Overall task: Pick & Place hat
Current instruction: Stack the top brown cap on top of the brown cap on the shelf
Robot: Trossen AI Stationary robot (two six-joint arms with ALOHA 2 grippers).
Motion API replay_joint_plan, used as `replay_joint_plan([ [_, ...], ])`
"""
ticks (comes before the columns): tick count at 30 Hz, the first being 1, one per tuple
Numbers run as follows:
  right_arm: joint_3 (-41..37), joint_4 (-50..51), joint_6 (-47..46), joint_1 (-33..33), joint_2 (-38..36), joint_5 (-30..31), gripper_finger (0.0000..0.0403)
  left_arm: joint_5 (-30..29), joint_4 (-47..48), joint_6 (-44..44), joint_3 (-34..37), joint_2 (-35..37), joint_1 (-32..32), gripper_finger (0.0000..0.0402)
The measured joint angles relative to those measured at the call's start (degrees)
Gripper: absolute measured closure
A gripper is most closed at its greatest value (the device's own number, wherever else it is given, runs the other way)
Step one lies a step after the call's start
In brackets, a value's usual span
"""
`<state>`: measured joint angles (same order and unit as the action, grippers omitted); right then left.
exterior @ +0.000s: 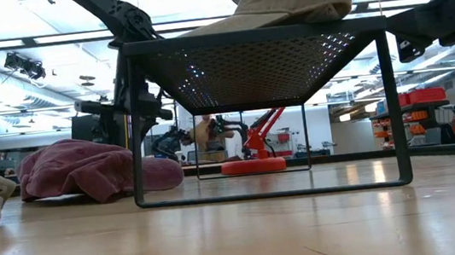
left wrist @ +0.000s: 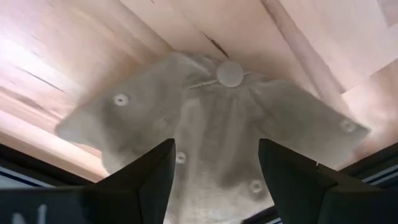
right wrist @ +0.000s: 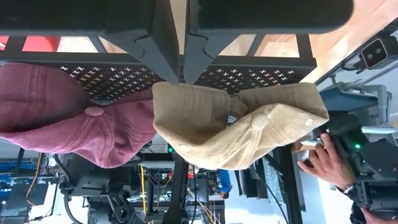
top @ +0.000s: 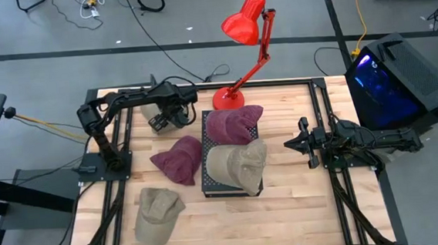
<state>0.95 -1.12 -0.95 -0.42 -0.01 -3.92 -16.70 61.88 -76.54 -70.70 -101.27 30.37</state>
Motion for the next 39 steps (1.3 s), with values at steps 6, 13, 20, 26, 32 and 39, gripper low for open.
replay_joint_plan([
  [6,0.0,0.0,0.0,0.0,0.0,0.0,0.0376,0.0,-0.4,-5.4,0.0,0.0,0.1,0.0165],
  [13,0.0,0.0,0.0,0.0,0.0,0.0,0.0376,0.0,-0.4,-5.2,0.0,0.0,0.9,0.0165],
  [20,0.0,0.0,0.0,0.0,0.0,0.0,0.0376,0.8,-1.5,-5.2,0.0,0.0,2.3,0.0165],
  [26,0.0,0.0,0.0,0.0,0.0,0.0,0.0376,1.8,-1.9,-6.7,0.0,0.0,2.8,0.0165],
  [32,0.0,0.0,0.0,0.0,0.0,0.0,0.0376,3.0,-1.9,-6.7,0.0,0.0,3.9,0.0165],
  [39,0.0,0.0,0.0,0.0,0.0,0.0,0.0376,3.5,-2.5,-6.7,0.9,0.0,5.6,0.0165],
])
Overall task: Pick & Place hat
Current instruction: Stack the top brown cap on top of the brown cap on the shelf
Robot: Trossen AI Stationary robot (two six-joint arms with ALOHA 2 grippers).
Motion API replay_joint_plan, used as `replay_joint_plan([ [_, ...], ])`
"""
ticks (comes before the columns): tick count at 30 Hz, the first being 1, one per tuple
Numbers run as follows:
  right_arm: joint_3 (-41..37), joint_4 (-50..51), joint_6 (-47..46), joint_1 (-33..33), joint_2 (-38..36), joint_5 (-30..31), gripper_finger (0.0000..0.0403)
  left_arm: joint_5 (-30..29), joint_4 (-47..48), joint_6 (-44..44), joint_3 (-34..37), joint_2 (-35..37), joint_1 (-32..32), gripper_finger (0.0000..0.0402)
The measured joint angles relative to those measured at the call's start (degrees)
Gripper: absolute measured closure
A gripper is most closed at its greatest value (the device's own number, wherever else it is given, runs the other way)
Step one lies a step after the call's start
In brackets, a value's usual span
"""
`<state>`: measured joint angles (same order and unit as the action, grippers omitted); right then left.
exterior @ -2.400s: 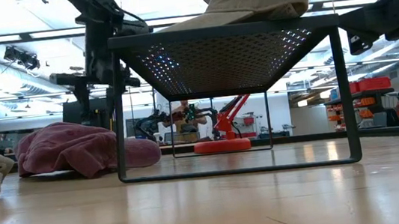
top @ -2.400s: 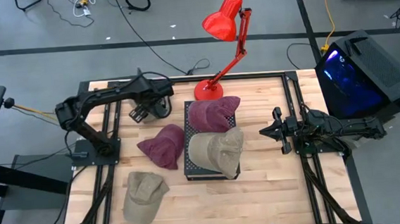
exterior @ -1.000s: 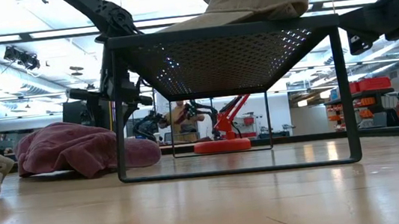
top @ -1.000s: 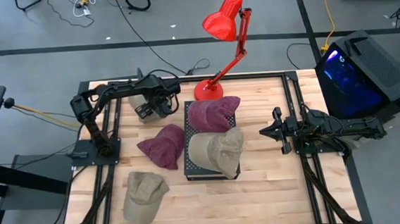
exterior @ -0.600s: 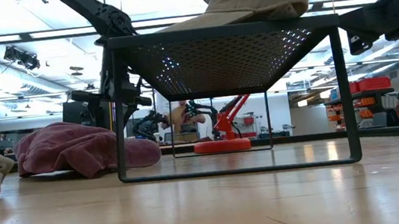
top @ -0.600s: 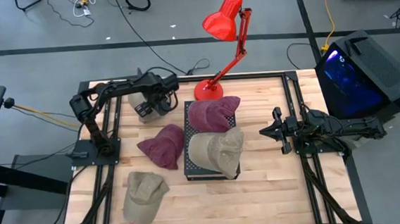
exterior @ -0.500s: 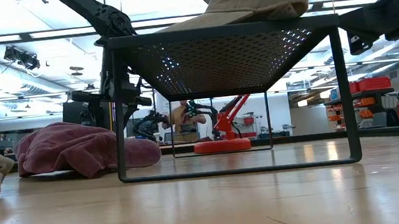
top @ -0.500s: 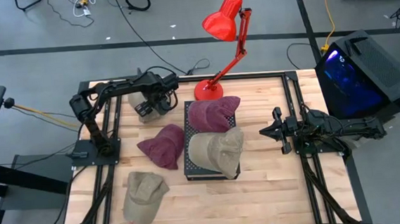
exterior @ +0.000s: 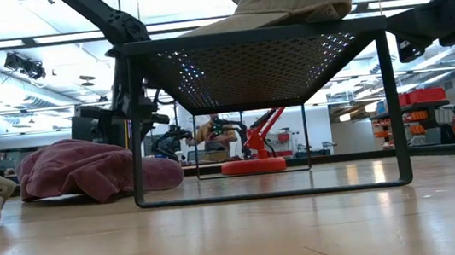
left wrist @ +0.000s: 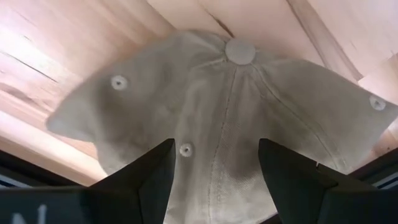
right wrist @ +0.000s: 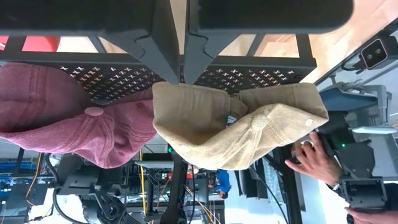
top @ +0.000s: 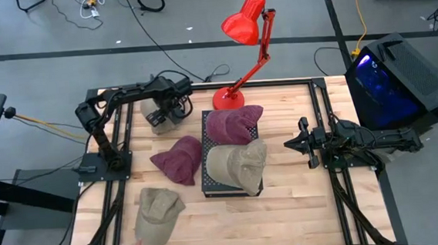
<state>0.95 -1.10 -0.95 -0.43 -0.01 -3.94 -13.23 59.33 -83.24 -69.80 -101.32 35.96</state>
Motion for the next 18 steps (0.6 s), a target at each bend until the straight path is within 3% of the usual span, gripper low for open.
replay_joint_plan([
  [18,0.0,0.0,0.0,0.0,0.0,0.0,0.0376,0.0,-2.6,0.0,1.5,0.0,1.4,0.017],
])
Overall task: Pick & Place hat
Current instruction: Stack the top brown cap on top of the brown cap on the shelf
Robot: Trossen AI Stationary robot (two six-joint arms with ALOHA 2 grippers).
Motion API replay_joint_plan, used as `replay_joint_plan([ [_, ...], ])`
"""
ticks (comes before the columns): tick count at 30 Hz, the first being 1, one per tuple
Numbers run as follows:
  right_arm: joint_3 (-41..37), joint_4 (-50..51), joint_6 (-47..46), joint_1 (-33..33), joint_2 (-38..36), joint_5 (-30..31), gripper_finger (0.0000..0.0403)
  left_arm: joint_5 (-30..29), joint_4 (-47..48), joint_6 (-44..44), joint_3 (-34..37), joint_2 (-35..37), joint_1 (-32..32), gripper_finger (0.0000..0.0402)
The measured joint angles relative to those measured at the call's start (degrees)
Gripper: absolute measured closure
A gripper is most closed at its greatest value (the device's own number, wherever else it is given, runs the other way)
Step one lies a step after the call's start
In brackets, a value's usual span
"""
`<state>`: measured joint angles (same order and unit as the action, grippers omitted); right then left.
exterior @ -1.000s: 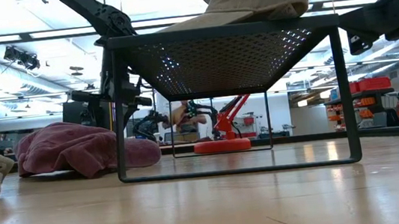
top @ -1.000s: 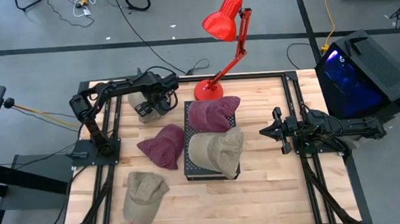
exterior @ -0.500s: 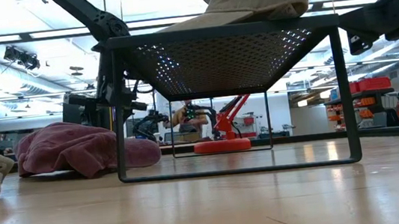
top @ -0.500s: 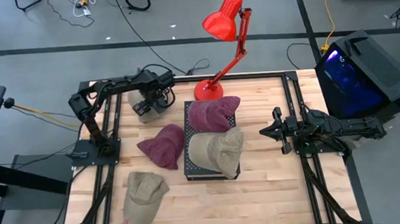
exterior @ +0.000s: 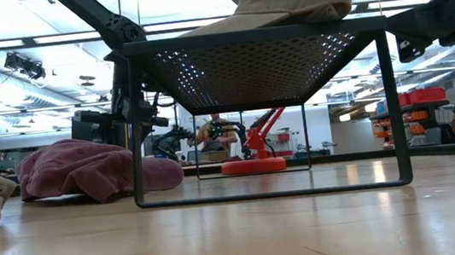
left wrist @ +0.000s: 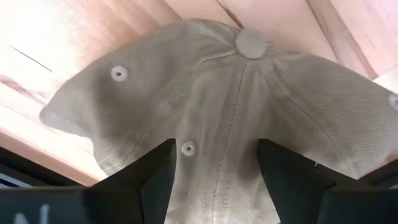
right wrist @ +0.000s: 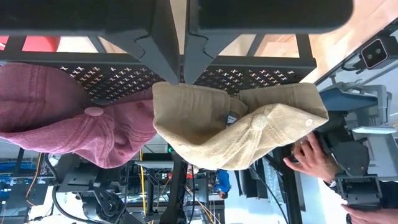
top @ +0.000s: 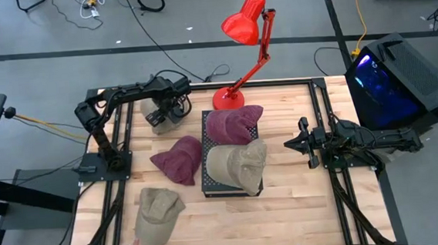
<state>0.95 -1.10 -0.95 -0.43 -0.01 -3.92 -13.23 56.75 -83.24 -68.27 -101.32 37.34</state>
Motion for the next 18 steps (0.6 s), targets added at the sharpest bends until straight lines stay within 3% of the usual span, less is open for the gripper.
replay_joint_plan([
  [10,0.0,0.0,0.0,0.0,0.0,0.0,0.0376,0.4,-0.1,0.0,0.0,0.0,0.0,0.0244],
  [18,0.0,0.0,0.0,0.0,0.0,0.0,0.0376,0.4,-0.1,0.1,0.0,0.0,-0.1,0.0277],
])
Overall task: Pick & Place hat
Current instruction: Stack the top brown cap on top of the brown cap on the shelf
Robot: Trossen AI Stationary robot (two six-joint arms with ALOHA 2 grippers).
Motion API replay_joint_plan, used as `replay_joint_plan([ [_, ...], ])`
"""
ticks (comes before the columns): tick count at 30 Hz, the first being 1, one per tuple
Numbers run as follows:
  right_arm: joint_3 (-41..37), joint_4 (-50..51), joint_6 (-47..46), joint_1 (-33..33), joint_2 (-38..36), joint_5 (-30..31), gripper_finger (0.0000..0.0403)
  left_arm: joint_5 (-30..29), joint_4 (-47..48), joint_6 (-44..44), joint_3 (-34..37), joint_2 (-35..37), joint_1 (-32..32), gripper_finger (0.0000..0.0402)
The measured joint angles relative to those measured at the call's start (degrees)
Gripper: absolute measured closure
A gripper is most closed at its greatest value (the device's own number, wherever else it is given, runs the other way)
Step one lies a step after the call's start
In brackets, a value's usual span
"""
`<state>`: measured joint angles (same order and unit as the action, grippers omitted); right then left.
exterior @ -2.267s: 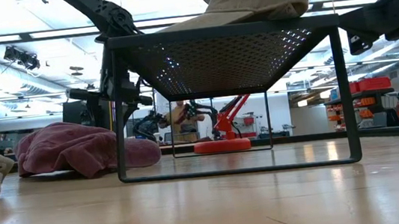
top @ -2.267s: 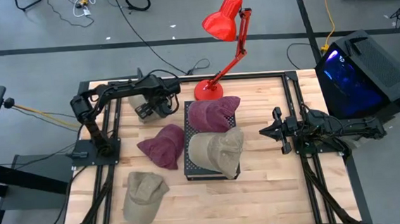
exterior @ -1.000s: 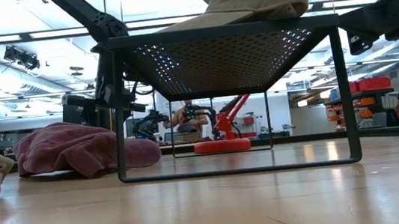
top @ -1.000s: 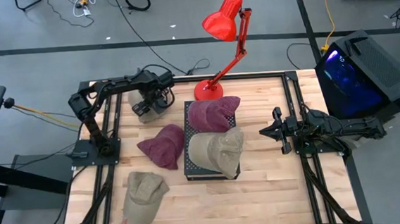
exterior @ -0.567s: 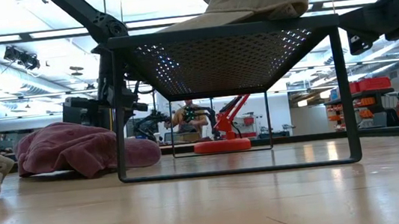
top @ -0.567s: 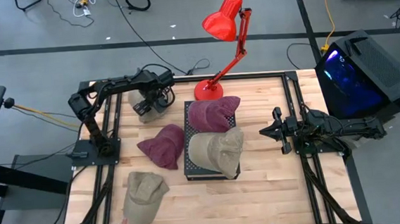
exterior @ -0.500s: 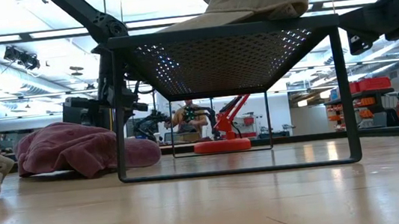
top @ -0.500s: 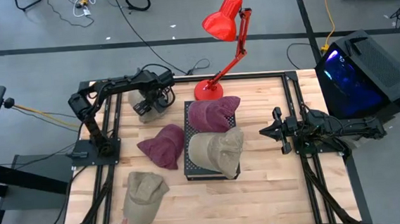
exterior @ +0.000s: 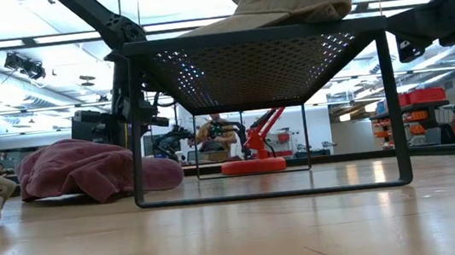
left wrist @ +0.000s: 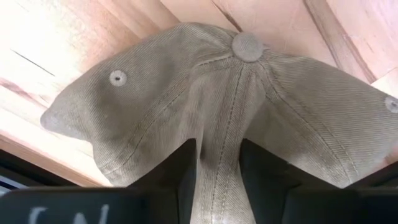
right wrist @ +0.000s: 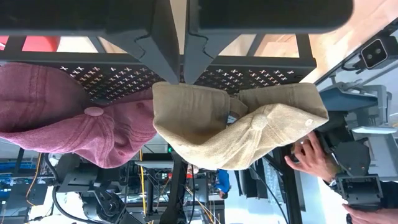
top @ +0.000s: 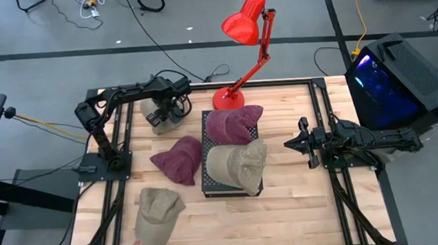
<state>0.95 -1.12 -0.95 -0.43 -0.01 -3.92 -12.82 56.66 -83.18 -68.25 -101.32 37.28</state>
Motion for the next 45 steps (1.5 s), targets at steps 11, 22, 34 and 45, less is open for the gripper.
replay_joint_plan([
  [11,0.0,0.0,0.0,0.0,0.0,0.0,0.0376,0.0,0.0,0.0,0.0,0.0,0.0,0.0297],
  [22,0.0,0.0,0.0,0.0,0.0,0.0,0.0376,0.0,0.2,0.0,0.0,0.0,0.0,0.0324],
  [34,0.0,0.0,0.0,0.0,0.0,0.0,0.0376,0.0,0.2,0.1,0.0,0.0,0.0,0.0364],
  [45,0.0,0.0,0.0,0.0,0.0,0.0,0.0376,0.1,0.6,1.6,0.0,0.0,0.0,0.0395],
])
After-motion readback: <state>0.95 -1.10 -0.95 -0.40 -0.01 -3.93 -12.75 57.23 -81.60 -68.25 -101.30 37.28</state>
